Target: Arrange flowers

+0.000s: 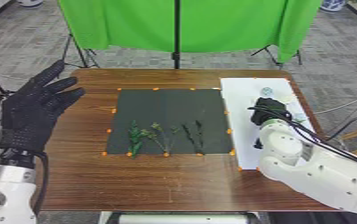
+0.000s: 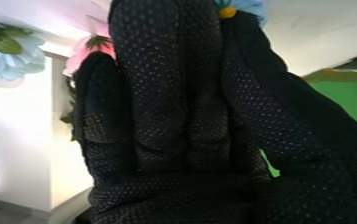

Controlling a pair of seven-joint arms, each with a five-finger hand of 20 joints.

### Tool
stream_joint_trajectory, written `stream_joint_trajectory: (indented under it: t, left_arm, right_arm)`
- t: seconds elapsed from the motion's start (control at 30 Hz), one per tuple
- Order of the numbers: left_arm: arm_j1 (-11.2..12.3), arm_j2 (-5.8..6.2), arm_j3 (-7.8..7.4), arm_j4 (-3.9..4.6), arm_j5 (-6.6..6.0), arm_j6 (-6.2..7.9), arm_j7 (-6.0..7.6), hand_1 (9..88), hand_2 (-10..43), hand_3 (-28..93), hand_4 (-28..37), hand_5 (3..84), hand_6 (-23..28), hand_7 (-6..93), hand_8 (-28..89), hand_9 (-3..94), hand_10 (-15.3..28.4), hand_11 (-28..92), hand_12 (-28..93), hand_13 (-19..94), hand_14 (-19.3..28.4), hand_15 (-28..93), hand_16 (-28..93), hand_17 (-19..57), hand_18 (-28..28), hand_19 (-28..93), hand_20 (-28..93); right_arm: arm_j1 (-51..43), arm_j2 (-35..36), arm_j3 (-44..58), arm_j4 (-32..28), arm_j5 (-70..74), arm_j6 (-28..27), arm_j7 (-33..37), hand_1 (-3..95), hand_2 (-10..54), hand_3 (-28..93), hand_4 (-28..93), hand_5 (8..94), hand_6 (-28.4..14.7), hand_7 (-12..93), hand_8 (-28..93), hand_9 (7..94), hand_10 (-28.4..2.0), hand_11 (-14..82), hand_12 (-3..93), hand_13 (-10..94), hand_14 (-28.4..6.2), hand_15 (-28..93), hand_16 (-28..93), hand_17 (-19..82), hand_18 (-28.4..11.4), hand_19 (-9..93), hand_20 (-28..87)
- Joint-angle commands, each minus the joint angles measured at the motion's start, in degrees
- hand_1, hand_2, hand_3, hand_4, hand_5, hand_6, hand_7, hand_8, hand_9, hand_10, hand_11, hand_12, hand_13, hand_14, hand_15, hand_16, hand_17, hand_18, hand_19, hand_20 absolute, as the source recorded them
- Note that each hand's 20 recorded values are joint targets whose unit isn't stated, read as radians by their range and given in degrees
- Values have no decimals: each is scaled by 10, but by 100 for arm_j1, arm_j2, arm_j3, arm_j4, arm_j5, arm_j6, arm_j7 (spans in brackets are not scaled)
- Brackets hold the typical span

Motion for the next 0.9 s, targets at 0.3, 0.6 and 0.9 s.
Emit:
stream_joint_trajectory:
  t: [0.3, 0.6, 0.9]
  left_arm:
    - [-162, 80, 130, 49, 20, 14, -43, 202, 79, 771, -283, 336, 78, 112, -83, 304, 188, 261, 110, 238, 268, 542, -104, -85, 218, 551, 101]
    - [-370, 355, 125, 40, 21, 1, 56, 201, 80, 771, -283, 336, 78, 111, -83, 304, 188, 261, 110, 239, 269, 543, -104, -85, 218, 552, 101]
    - [-1104, 758, 412, 205, 4, -79, 107, 202, 80, 771, -283, 336, 77, 112, -82, 304, 188, 261, 111, 239, 270, 545, -104, -83, 223, 563, 106]
  right_arm:
    - [1450, -1128, -1193, -799, -360, 518, -1445, 566, -95, 727, -283, 816, 3, 226, 38, 934, -71, 172, 286, 853, -52, 505, 193, 516, -151, 932, 146]
    - [2183, -2701, -1942, -243, 270, 387, -1852, 558, -95, 736, -283, 816, 7, 230, 34, 935, -65, 177, 289, 855, -47, 512, 195, 511, -149, 932, 182]
    - [2841, -3653, -2647, 74, 963, 897, -1745, 554, -95, 739, -283, 817, 9, 234, 33, 937, -64, 190, 286, 858, -47, 519, 197, 510, -149, 932, 215]
